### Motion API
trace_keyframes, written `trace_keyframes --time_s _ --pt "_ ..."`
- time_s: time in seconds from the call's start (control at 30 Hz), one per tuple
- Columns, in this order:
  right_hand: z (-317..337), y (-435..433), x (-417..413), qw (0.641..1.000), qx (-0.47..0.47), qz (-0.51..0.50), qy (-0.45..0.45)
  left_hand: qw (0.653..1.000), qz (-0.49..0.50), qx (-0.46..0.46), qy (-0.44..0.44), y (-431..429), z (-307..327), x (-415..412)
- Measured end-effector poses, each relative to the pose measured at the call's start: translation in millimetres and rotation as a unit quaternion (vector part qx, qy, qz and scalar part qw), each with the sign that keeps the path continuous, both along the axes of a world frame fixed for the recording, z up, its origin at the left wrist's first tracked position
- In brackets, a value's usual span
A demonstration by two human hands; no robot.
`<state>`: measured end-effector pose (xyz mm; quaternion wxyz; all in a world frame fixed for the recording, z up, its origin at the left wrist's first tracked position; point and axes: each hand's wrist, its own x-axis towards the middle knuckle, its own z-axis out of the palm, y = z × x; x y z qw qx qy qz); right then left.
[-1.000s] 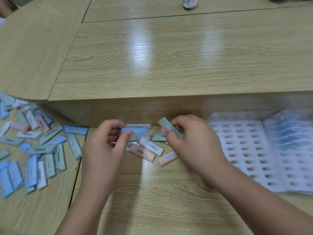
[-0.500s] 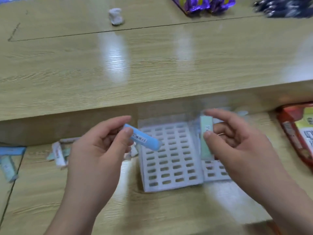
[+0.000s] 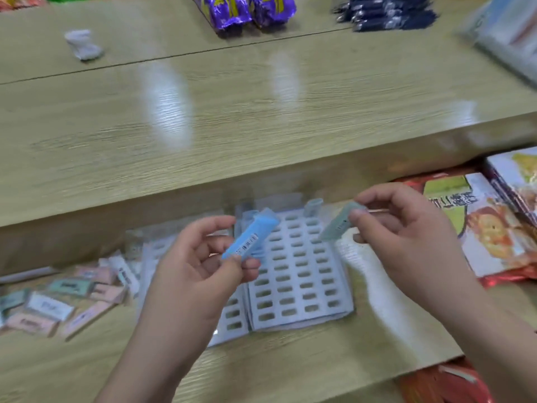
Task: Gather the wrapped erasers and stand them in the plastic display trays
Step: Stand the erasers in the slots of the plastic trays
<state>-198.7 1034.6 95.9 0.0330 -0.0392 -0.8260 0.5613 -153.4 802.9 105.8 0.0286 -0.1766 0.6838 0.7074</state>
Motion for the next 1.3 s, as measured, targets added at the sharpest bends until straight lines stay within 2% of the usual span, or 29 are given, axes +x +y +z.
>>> trace_keyframes --time_s 0.1,0.27,0.37,0.43,0.5,0.6,0.67,0.83,1.07,1.2,1.3 --pt "-9.1 -6.1 -12.8 0.998 0.052 0.031 0.029 0.999 -0.015 -0.036 -0.01 7.3 -1.2 -0.4" --pt "-24.8 -7.1 -22.2 0.982 0.159 0.063 0.081 0.996 0.042 -0.078 -0.004 8.5 -7.8 2.4" --pt "-30.0 -7.2 -25.1 0.977 0.174 0.06 0.105 0.995 0.061 -0.08 0.001 7.2 -12.0 5.9" --pt "-27.8 -8.5 -24.9 0.977 0.163 0.061 0.123 0.995 0.067 -0.075 0.004 7.8 -13.0 7.4" --pt "-21.3 -10.0 -22.2 0.985 0.107 0.047 0.125 0.995 0.065 -0.075 0.007 9.7 -11.5 8.4" --pt "-10.8 -11.6 -17.5 0.996 -0.059 0.038 0.058 0.996 0.049 -0.07 0.01 15.3 -9.1 7.9" --pt "-6.7 -13.9 -13.9 0.992 -0.1 0.07 0.019 0.997 0.022 -0.072 0.013 20.5 -7.5 5.6" --pt "-2.3 -17.3 -8.0 0.987 -0.019 0.16 0.02 0.997 -0.026 -0.057 0.032 32.2 -1.1 -2.6" --pt "-2.4 -10.6 -0.5 0.969 0.02 0.235 -0.07 0.998 -0.041 -0.05 0.023 30.1 -5.0 -7.7" --pt "-7.7 -7.3 1.0 0.966 -0.004 0.247 -0.073 0.998 -0.047 -0.043 0.015 30.1 -7.7 -8.2" --pt "-12.3 -6.5 0.5 0.964 -0.072 0.237 -0.097 0.998 -0.047 -0.044 0.009 30.2 -8.1 -8.9"
